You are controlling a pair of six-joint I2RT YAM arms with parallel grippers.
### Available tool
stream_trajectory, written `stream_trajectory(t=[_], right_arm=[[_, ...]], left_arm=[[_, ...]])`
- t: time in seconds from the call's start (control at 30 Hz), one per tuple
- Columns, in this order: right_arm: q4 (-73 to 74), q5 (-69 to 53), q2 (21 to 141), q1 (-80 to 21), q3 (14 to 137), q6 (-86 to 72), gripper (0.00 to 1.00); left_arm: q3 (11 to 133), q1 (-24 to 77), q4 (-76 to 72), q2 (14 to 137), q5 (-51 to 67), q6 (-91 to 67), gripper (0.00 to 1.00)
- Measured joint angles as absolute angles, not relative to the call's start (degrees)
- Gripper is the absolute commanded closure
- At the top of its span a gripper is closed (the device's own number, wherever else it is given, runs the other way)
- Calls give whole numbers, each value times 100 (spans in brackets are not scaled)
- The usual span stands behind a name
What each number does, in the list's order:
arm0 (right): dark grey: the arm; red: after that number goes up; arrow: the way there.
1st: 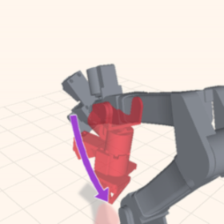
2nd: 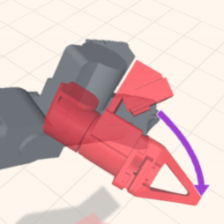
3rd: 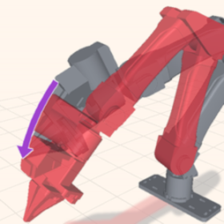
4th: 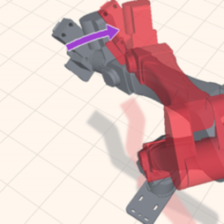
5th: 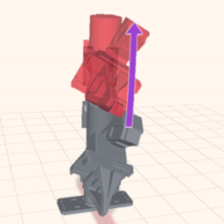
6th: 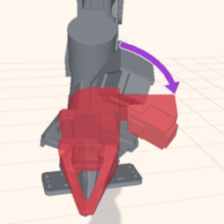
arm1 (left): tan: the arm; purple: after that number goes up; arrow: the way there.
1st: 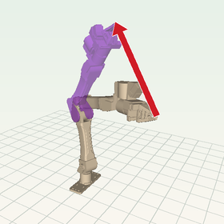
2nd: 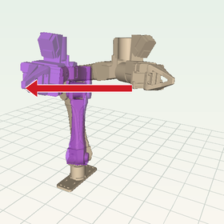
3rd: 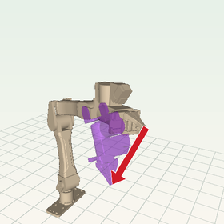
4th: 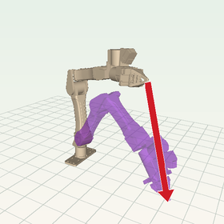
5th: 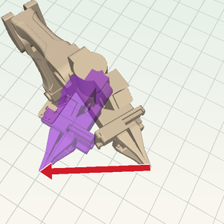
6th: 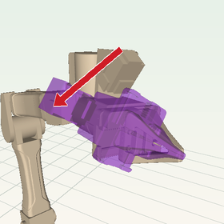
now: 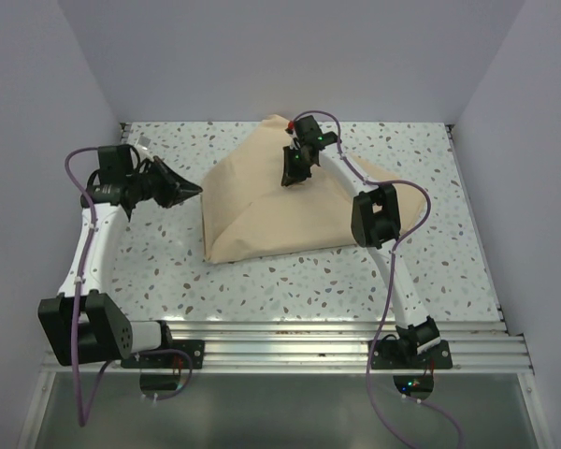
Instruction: Prepare the surgical pack
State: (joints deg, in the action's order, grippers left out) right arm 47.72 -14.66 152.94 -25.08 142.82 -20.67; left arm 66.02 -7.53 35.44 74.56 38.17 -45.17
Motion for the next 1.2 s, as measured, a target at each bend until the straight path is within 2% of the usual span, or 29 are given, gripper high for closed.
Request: stream_trajectory(t=[0.5, 0.8, 1.2], right_arm=[[4786, -1455, 15314, -2512, 14315, -2062, 81], [4781, -1476, 15316, -2512, 14315, -2062, 79], [4744, -1680, 15329, -2491, 14306, -2071, 79]], left_arm=[[7133, 86, 2158, 8075, 4176, -6121, 100], [8364, 1251, 1664, 9489, 4150, -6455, 100], [9142, 1940, 1448, 10602, 4134, -6543, 100]])
